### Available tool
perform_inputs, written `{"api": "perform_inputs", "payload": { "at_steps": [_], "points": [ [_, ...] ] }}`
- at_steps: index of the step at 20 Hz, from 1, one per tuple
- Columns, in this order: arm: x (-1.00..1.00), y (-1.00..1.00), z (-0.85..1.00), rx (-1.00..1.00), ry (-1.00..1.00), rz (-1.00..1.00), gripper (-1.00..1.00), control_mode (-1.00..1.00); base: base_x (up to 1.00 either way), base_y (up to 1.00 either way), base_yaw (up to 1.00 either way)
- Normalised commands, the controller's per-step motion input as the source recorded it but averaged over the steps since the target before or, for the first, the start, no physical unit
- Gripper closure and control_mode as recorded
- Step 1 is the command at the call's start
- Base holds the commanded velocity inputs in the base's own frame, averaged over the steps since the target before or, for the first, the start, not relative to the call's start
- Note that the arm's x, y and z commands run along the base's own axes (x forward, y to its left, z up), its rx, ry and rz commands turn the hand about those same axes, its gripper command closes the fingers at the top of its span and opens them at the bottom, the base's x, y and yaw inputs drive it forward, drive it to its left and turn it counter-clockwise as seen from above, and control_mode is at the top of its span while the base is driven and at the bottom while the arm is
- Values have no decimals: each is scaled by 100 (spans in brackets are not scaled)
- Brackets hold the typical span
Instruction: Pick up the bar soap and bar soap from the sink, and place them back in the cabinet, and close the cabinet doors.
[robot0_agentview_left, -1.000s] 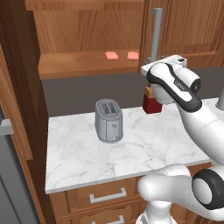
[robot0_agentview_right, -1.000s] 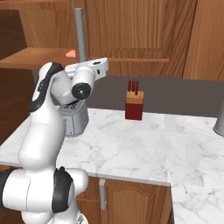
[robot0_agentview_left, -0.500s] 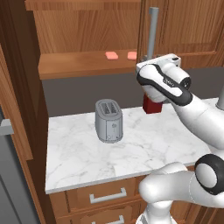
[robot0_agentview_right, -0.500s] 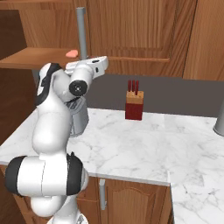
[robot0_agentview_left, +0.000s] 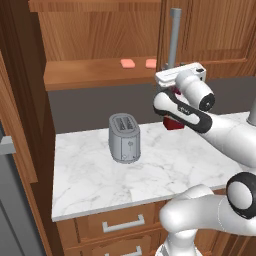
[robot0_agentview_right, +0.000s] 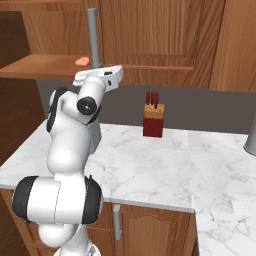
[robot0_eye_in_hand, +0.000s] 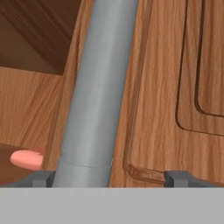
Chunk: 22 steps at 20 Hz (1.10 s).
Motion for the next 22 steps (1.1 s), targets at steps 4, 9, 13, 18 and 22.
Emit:
{"api": "perform_inputs", "payload": {
  "at_steps": [4, 9, 13, 18, 22],
  "points": [
    [0, 9, 0, 0, 0, 0, -100, -100, 0, 0, 0],
    [0, 11, 0, 0, 0, 0, -100, -100, 0, 0, 0],
    [-8, 16, 0, 0, 0, 0, -100, -100, 0, 0, 0],
    [-14, 22, 0, 0, 0, 0, -100, -100, 0, 0, 0],
    [-18, 16, 0, 0, 0, 0, -100, -100, 0, 0, 0]
  ]
}}
